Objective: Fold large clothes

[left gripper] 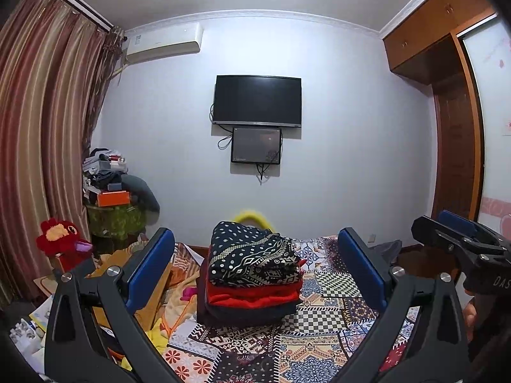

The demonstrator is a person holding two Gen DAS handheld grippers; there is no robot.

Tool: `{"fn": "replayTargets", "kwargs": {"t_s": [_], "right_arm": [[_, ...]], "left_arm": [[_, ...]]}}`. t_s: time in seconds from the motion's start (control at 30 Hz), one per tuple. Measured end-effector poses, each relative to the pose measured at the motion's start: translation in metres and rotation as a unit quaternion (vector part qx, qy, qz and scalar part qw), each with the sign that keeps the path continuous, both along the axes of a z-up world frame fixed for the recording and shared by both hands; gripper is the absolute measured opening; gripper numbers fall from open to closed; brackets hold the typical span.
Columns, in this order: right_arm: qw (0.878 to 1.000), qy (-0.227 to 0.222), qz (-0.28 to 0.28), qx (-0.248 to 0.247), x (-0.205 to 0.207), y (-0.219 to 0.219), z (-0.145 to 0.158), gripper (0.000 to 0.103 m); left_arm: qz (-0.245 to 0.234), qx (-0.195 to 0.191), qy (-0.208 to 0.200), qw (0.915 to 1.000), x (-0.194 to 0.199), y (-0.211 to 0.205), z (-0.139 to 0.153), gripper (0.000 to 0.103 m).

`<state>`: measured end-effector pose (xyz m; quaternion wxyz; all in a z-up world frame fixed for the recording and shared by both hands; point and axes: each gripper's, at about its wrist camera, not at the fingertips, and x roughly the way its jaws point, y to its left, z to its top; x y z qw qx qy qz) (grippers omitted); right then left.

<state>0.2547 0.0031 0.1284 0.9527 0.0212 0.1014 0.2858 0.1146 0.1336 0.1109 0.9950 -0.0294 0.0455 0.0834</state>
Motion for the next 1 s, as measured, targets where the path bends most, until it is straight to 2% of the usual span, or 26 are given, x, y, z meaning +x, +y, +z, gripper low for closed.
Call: {"fn": "replayTargets", "kwargs": {"t_s": [0.27,1.0], "right_arm": [[1.000,0.010,-0.006,-0.001,0.002,-0.002,0.000,0.103],[0.999,0.030,-0.009,-0.010,0.008,-0.005,-0.004,0.103]], "left_arm": [[0.001,0.014,0.006,0.9999,0.006,-0.006,-0.005,0.103],[-0.001,0.007,0.017,0.9998,0.019,-0.004,-0.014,0.103]]}}
